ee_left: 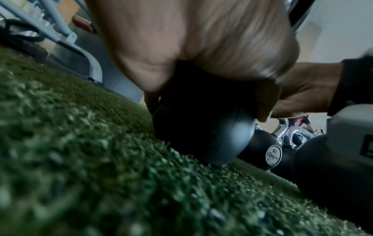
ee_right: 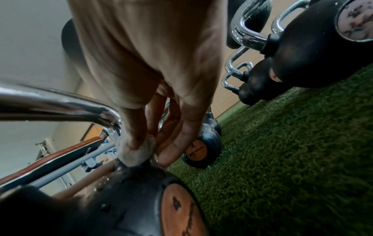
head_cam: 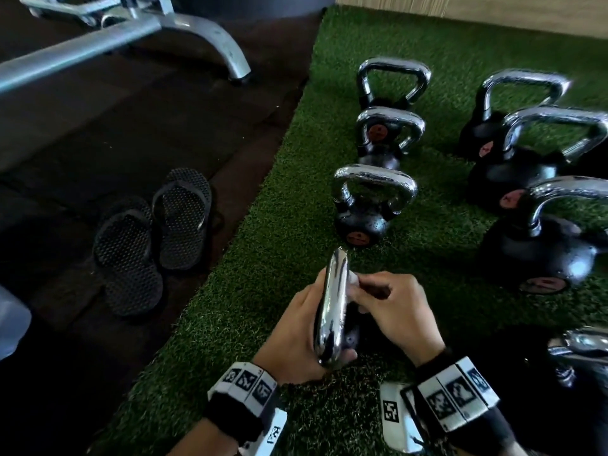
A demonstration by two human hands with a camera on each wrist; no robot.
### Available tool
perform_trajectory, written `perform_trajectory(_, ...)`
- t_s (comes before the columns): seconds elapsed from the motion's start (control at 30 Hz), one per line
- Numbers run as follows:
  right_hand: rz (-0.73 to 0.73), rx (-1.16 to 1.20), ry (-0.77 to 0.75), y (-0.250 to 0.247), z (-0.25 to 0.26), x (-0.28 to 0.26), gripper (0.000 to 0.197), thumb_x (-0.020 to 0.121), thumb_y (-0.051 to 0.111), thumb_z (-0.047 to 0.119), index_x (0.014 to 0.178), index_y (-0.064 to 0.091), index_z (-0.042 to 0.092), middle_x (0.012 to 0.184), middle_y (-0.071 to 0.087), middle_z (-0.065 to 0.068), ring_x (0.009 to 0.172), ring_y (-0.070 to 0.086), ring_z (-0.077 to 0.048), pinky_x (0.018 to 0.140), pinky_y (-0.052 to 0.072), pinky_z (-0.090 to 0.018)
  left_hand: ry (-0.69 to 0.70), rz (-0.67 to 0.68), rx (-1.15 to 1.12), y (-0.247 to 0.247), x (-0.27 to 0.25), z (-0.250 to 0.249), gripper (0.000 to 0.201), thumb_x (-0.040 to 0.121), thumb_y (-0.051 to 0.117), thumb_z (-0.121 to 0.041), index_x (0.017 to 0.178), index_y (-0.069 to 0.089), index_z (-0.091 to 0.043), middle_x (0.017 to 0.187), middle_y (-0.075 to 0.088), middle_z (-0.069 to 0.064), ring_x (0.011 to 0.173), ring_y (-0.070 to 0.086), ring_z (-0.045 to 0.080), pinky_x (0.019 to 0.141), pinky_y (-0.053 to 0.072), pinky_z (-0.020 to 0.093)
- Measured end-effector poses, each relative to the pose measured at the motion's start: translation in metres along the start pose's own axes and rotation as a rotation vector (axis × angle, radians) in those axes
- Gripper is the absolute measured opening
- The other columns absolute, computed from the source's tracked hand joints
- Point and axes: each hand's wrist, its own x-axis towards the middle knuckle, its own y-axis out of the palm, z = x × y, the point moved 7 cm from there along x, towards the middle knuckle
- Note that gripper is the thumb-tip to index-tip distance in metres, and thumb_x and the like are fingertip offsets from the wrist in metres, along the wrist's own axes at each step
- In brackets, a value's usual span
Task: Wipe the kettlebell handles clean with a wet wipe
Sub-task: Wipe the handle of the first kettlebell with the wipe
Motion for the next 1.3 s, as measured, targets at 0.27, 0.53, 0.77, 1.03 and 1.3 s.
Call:
perform_trajectory(0.27,-0.153,0.020,-0.164,-0.008,0.031,0.007,0.017,0.086,0.079,0.024,0.101,0.080,0.032,0.095,0.077,0.021,0.090,0.070,0.009,0.082,0.055,-0.015,-0.040,0.072,-0.042,-0.006,0.003,0.000,0.107,0.074,0.090,-0.043,0.157,0.030,-0.012,0.155,0.044,-0.008,0.142,0.046,0.015,0.114,0.043,0.048)
perform_trajectory(0.53,-0.187,-0.002,-0.263,-0.016,0.049,0.010,0.022,0.084,0.079,0.013,0.104,0.080,0.021,0.098,0.075,0.017,0.095,0.068,0.009,0.087,0.054,-0.015,-0.067,0.080,-0.043,-0.011,0.010,-0.001,0.099,0.071,0.092,-0.041,0.152,0.040,-0.019,0.148,0.051,-0.011,0.139,0.049,0.012,0.114,0.044,0.047)
perform_trajectory(0.77,-0.059,-0.028,-0.560,-0.006,0.083,-0.024,0.029,0.081,0.079,0.004,0.107,0.080,0.016,0.096,0.073,0.011,0.088,0.070,-0.003,0.078,0.052,-0.010,-0.113,0.057,-0.118,-0.017,0.010,0.008,0.088,0.069,0.093,-0.045,0.135,0.037,-0.062,0.135,0.057,-0.022,0.130,0.055,0.001,0.109,0.046,0.021)
perform_trajectory(1.03,-0.041,0.021,-0.564,-0.001,0.090,-0.041,0.019,0.082,0.080,0.012,0.100,0.081,0.018,0.088,0.073,0.013,0.078,0.071,-0.005,0.066,0.057,-0.019,-0.137,0.158,-0.146,-0.010,0.016,0.016,0.075,0.075,0.089,-0.041,0.138,0.051,-0.025,0.125,0.065,-0.017,0.121,0.064,0.010,0.103,0.051,0.029)
perform_trajectory(1.3,0.065,0.231,-0.280,0.006,0.063,-0.048,0.024,0.074,0.087,0.012,0.090,0.081,0.028,0.090,0.078,0.015,0.082,0.076,-0.005,0.074,0.062,-0.027,-0.207,0.172,-0.098,-0.005,0.012,0.027,0.058,0.079,0.086,-0.026,0.127,0.055,-0.034,0.123,0.065,-0.016,0.120,0.060,-0.004,0.109,0.047,0.027)
